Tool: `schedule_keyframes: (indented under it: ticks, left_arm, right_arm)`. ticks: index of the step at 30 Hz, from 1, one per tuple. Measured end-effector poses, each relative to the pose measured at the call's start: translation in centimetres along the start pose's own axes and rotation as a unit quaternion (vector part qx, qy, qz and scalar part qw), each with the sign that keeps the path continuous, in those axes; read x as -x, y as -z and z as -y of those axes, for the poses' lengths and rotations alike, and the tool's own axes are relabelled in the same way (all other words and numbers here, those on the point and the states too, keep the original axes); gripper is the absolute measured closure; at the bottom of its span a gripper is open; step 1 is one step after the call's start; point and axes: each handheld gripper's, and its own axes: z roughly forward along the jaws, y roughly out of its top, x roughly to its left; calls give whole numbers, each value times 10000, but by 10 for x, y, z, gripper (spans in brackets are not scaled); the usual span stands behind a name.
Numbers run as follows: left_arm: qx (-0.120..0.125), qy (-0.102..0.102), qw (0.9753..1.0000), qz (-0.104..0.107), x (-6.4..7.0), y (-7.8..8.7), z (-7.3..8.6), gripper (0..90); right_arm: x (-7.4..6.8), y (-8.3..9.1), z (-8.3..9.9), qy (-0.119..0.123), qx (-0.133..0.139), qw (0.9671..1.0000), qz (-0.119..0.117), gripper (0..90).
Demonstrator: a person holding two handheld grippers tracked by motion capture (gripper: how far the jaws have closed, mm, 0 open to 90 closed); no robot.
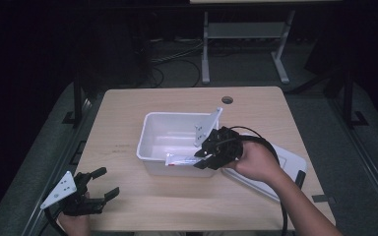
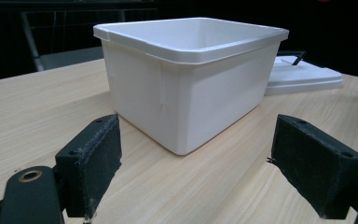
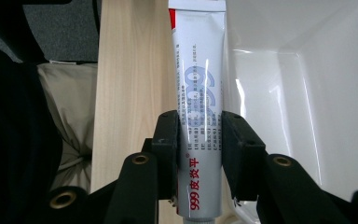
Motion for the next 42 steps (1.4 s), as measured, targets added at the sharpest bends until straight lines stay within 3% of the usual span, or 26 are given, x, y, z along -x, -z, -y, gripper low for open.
schedule_keyframes:
  ticks: [23,42]
  left_arm:
    - [-7,-7,10000,21,0,0,0,157]
    - [-3,11,10000,31,0,-1,0,157]
  right_arm:
    - [29,-12,-13,-7,-112,9999,103,677]
    - [42,-28,-6,-192,-273,9994,75,677]
